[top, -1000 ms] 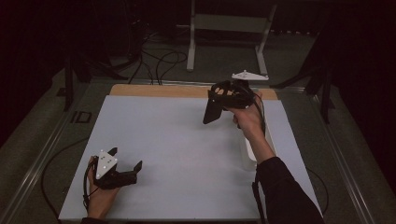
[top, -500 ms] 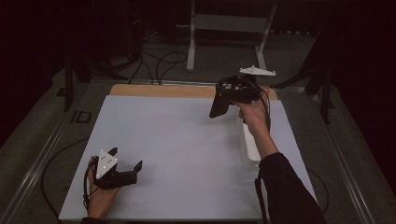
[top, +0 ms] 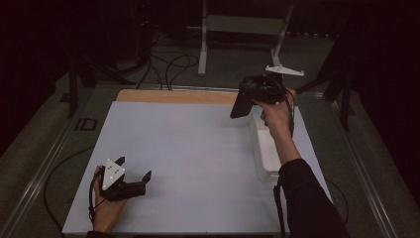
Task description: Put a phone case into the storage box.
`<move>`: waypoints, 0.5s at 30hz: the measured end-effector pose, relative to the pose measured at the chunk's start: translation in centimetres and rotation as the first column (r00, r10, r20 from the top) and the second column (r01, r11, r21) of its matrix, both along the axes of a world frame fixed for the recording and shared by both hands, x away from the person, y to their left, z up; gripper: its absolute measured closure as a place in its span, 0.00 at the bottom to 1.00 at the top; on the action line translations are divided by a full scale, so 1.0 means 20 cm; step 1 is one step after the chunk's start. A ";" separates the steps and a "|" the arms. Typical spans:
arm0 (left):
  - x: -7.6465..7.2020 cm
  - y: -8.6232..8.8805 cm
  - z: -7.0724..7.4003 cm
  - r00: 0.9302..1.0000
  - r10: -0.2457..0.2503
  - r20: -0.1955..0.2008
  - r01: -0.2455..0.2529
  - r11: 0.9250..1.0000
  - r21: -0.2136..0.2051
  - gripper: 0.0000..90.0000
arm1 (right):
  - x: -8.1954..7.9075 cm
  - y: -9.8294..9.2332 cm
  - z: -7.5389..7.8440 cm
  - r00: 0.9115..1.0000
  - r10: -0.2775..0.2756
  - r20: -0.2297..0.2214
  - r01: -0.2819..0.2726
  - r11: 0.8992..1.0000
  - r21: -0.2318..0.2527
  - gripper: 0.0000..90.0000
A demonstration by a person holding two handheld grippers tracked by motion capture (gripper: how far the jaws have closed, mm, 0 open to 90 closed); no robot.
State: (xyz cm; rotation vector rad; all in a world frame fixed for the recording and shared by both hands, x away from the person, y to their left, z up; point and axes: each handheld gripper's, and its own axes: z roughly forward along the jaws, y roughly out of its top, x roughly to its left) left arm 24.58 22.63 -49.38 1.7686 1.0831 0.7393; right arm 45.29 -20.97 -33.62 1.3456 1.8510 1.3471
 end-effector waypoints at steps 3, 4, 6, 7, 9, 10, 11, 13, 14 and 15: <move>0.00 0.00 0.00 1.000 0.000 0.000 0.000 1.000 0.001 0.00 | 0.01 -0.02 0.01 1.000 -0.015 0.002 0.015 1.000 0.000 0.16; 0.00 0.00 0.00 1.000 0.000 0.000 0.000 1.000 -0.002 0.00 | 0.01 -0.03 0.02 1.000 -0.021 0.003 0.021 1.000 -0.004 0.16; 0.00 0.00 0.00 1.000 0.001 0.000 -0.001 1.000 -0.003 0.00 | 0.01 -0.04 0.03 0.999 -0.034 0.010 0.034 0.999 -0.020 0.16; 0.00 0.00 0.00 1.000 0.001 0.000 -0.001 1.000 -0.003 0.00 | 0.01 -0.05 0.03 0.999 -0.037 0.011 0.038 0.999 -0.026 0.16; 0.00 0.00 0.00 1.000 0.001 0.001 -0.001 1.000 -0.003 0.00 | 0.01 -0.05 0.03 0.999 -0.042 0.009 0.042 0.999 -0.030 0.16; 0.00 0.00 0.00 1.000 0.001 0.000 -0.001 1.000 -0.002 0.00 | 0.01 -0.06 0.03 0.998 -0.055 0.009 0.055 0.998 -0.034 0.16; 0.00 0.00 0.00 1.000 0.001 0.001 -0.001 1.000 -0.002 0.00 | 0.01 -0.07 0.03 0.998 -0.060 0.007 0.060 0.997 -0.039 0.16; 0.00 0.00 0.00 1.000 0.001 0.001 -0.001 1.000 -0.004 0.00 | 0.01 -0.08 0.04 0.997 -0.071 0.008 0.071 0.996 -0.051 0.16; 0.00 0.00 0.00 1.000 0.002 0.001 -0.002 1.000 -0.004 0.00 | 0.01 -0.08 0.04 0.997 -0.071 0.008 0.071 0.996 -0.051 0.16; 0.00 0.00 0.00 1.000 0.003 0.000 -0.003 1.000 -0.003 0.00 | 0.02 -0.08 0.04 0.997 -0.074 0.007 0.075 0.996 -0.054 0.16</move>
